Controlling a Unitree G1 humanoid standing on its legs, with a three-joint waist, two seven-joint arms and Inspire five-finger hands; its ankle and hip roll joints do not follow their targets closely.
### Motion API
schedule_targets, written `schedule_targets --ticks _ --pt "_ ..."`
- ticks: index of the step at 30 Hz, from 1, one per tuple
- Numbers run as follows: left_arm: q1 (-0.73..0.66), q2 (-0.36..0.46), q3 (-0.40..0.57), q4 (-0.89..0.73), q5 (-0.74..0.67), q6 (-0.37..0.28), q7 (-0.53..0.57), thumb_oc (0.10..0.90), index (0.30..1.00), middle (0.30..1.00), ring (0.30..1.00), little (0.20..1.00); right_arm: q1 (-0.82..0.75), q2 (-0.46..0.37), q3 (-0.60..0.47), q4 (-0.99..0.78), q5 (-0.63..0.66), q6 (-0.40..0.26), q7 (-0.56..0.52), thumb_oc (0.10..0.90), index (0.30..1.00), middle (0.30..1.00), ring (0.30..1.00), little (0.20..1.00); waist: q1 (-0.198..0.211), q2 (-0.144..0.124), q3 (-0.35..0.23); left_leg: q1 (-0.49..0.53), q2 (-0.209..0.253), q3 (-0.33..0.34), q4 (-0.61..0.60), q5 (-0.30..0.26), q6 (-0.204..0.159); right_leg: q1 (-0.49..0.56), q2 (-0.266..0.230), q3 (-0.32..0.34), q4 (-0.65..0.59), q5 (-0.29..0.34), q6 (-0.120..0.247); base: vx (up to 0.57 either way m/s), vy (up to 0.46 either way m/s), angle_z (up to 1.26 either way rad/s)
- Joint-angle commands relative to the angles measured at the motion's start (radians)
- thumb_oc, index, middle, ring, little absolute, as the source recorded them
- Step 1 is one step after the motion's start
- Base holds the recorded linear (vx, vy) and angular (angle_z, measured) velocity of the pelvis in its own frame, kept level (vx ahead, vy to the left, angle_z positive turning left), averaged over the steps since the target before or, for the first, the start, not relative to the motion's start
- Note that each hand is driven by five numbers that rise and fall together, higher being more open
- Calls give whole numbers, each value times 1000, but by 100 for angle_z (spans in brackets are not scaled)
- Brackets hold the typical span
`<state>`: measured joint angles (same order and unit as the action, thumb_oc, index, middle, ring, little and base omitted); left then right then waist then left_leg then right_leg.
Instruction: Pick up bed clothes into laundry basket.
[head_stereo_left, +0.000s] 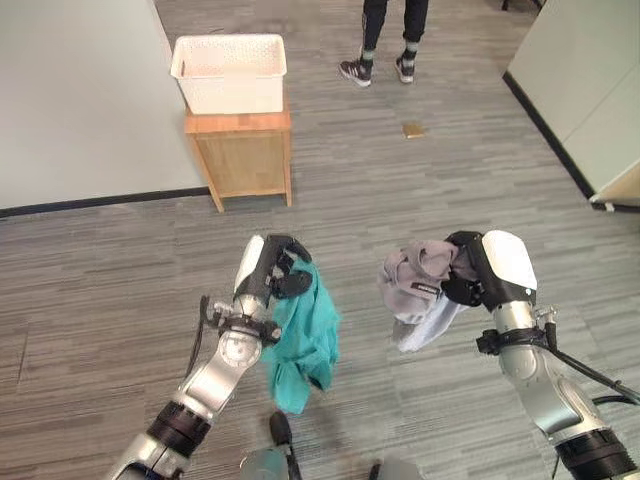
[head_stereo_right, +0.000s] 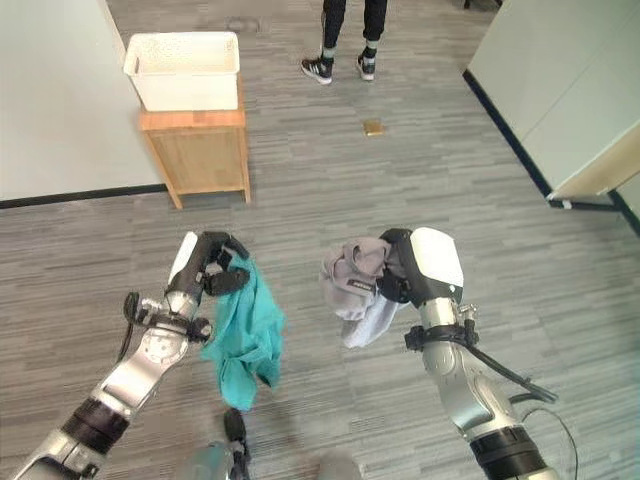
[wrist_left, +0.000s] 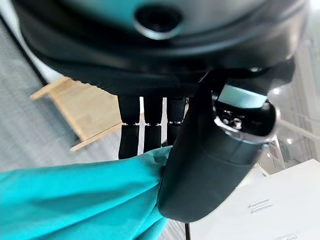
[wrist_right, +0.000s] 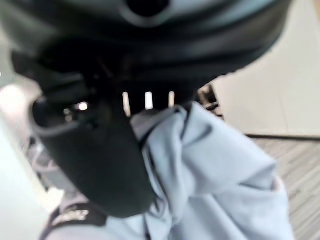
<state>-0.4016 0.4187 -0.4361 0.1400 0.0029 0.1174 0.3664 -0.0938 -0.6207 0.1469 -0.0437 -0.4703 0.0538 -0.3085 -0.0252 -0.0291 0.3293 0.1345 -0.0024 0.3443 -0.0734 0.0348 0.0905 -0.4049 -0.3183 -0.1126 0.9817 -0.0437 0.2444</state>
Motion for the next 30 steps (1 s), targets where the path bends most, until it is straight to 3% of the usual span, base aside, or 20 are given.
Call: schedule_targets --ticks 1,3,4,5,6,10,12,13,14,15,16,17,19,20,21,22,23,24,27,30 --pt "-190 -60 49 -125 64 -119 56 400 300 300 300 300 -156 -89 -93 -69 -32 -36 -84 400 300 300 300 300 -15 58 -72 -26 68 28 -14 -57 -90 298 126 -155 -444 -3 -25 617 -48 49" --pt "-195 -75 49 -122 77 -120 53 400 300 300 300 300 -135 -81 -109 -73 -26 -35 -97 400 300 300 300 300 -47 60 -64 33 56 17 -14 -104 -102 283 144 -180 -650 -31 -55 478 -138 90" --pt "-197 -79 53 -117 79 -121 53 400 300 300 300 300 -135 -82 -111 -74 -24 -33 -104 400 300 300 300 300 -57 60 -65 60 51 19 -14 -124 -110 272 147 -195 -769 -2 -53 338 -106 86" --pt "-197 -79 53 -117 79 -121 53 400 300 300 300 300 -135 -82 -111 -74 -24 -33 -104 400 300 300 300 300 -58 61 -63 62 53 18 -14 -125 -110 276 149 -197 -773 0 -53 694 -230 49" --pt "-194 -82 70 -102 92 -124 46 400 300 300 300 300 -139 -81 -111 -64 -34 -17 -110 400 300 300 300 300 -59 52 -82 139 47 33 -14 -189 -141 223 118 -263 -976 72 -22 730 -220 33" --pt "-183 -88 75 -104 110 -133 45 400 300 300 300 300 -117 -86 -119 -66 -45 -15 -104 400 300 300 300 300 -66 52 -113 201 39 8 0 -232 -142 266 136 -244 -1031 136 -39 508 -199 16" --pt "-161 -109 78 -97 101 -137 50 400 300 300 300 300 -108 -112 -128 -74 -27 -31 -111 400 300 300 300 300 -63 64 -117 122 102 -14 322 -184 -180 361 144 -249 -1044 130 -81 507 -312 5" --pt "-162 -110 78 -97 101 -138 50 400 300 300 300 300 -107 -114 -129 -74 -26 -31 -111 400 300 300 300 300 -73 71 -119 100 117 -27 358 -201 -184 363 152 -261 -1051 132 -85 358 -375 20" --pt "-153 -117 77 -106 85 -138 52 400 300 300 300 300 -105 -130 -139 -89 -10 -38 -123 400 300 300 300 300 -66 74 -108 9 177 -42 617 -96 -230 435 177 -281 -1067 84 -136 232 -255 26" --pt "-154 -117 77 -106 85 -138 52 400 300 300 300 300 -105 -130 -139 -89 -10 -38 -122 400 300 300 300 300 -69 75 -109 5 178 -45 622 -97 -230 433 178 -283 -1067 84 -137 358 -382 22" --pt "-151 -113 81 -111 82 -136 55 400 300 300 300 300 -119 -145 -144 -95 -7 -40 -129 400 300 300 300 300 -59 64 -97 -50 212 -29 749 -46 -251 474 188 -295 -1069 53 -161 296 -236 2" --pt "-152 -109 81 -118 77 -137 62 400 300 300 300 300 -129 -148 -142 -102 -5 -40 -132 400 300 300 300 300 -53 58 -93 -86 244 -19 791 -48 -265 507 195 -287 -1069 21 -166 471 -275 -2" --pt "-150 -105 91 -126 69 -137 68 400 300 300 300 300 -151 -159 -139 -110 1 -43 -130 400 300 300 300 300 -41 49 -86 -135 270 22 745 -71 -258 544 189 -288 -1069 -6 -162 357 -36 -8" --pt "-153 -106 107 -122 71 -138 73 400 300 300 300 300 -176 -181 -135 -115 15 -51 -124 400 300 300 300 300 -27 50 -95 -152 252 43 546 -95 -238 565 171 -284 -1069 -19 -136 120 96 -15" --pt "-153 -106 108 -123 71 -138 73 400 300 300 300 300 -176 -182 -134 -115 15 -52 -125 400 300 300 300 300 -27 44 -90 -154 249 64 539 -76 -224 558 163 -296 -1069 -4 -140 203 168 -30" --pt "-151 -105 114 -120 74 -139 74 400 300 300 300 300 -189 -200 -126 -114 14 -57 -121 400 300 300 300 300 -17 53 -97 -149 225 57 376 -53 -222 563 155 -289 -1069 -5 -125 23 83 -33" --pt "-151 -105 114 -120 74 -139 74 400 300 300 300 300 -190 -200 -126 -113 14 -57 -121 400 300 300 300 300 -17 52 -96 -147 224 58 373 -52 -222 564 154 -288 -1069 -5 -124 385 236 -39" --pt "-123 -90 118 -125 73 -140 89 400 300 300 300 300 -248 -283 -96 -96 -12 -55 -146 400 300 300 300 300 23 90 -109 -132 240 16 15 118 -256 621 161 -305 -1069 -36 -104 394 175 -22" --pt "-114 -84 117 -124 74 -138 69 400 300 300 300 300 -246 -322 -102 -81 -17 -39 -91 400 300 300 300 300 12 102 -127 -93 252 22 -14 98 -253 647 176 -312 -1069 -50 -106 301 70 -33" --pt "-126 -56 119 -117 79 -137 65 400 300 300 300 300 -343 -345 -75 -91 7 -55 -91 400 300 300 300 300 29 86 -169 -48 229 43 -14 89 -249 669 168 -293 -1069 -41 -101 241 50 -25"
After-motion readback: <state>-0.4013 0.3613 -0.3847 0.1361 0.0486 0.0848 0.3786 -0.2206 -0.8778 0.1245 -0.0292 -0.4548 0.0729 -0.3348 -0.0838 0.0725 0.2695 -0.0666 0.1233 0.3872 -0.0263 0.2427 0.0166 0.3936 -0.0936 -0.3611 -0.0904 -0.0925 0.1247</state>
